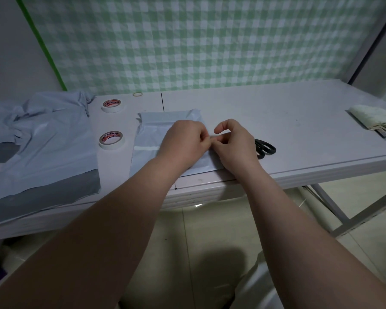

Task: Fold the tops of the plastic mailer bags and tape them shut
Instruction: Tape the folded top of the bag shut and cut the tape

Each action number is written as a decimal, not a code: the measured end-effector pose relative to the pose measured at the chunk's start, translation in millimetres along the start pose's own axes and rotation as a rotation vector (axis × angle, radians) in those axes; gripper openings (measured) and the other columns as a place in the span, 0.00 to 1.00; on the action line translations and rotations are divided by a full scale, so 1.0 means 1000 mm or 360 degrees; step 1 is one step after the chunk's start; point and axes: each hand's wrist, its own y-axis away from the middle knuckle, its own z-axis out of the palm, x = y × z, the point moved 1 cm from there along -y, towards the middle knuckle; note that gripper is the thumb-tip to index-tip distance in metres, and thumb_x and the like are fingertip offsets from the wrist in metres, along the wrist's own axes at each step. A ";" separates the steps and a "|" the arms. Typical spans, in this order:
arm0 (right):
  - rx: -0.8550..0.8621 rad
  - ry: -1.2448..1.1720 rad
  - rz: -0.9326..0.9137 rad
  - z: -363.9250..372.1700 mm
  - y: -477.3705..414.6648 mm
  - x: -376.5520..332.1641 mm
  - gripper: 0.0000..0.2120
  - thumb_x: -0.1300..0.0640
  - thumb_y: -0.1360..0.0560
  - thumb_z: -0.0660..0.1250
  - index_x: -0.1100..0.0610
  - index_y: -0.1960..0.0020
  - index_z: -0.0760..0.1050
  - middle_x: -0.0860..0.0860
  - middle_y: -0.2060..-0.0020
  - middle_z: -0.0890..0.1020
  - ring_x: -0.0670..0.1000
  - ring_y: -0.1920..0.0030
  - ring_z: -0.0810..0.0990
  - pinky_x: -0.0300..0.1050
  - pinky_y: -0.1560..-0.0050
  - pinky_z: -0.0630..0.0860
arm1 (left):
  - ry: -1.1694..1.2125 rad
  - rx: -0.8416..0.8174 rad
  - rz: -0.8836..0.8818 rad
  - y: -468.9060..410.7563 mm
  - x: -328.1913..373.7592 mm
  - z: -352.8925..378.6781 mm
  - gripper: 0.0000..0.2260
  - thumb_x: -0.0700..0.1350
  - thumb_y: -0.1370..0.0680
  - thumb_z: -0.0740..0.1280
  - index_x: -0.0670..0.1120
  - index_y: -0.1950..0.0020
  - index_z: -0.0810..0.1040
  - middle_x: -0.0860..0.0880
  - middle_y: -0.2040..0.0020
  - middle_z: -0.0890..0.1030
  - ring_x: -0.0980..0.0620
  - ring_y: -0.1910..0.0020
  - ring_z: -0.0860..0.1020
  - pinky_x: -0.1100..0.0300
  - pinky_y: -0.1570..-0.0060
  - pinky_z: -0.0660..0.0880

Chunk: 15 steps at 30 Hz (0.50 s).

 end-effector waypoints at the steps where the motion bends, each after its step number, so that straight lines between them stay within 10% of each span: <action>1: 0.0005 0.0007 0.0000 0.000 0.000 0.000 0.08 0.61 0.29 0.65 0.49 0.54 0.70 0.50 0.63 0.82 0.49 0.62 0.78 0.46 0.57 0.74 | -0.0015 0.0002 0.0011 0.000 0.000 0.000 0.07 0.45 0.26 0.66 0.45 0.58 0.83 0.47 0.61 0.83 0.48 0.60 0.79 0.52 0.56 0.77; 15: 0.0012 0.0096 0.0004 0.001 -0.001 -0.002 0.07 0.63 0.28 0.63 0.51 0.57 0.70 0.47 0.63 0.79 0.49 0.61 0.76 0.43 0.61 0.70 | 0.0294 0.0032 -0.0228 -0.003 -0.004 0.012 0.06 0.43 0.27 0.68 0.45 0.63 0.77 0.49 0.66 0.77 0.49 0.63 0.76 0.56 0.60 0.72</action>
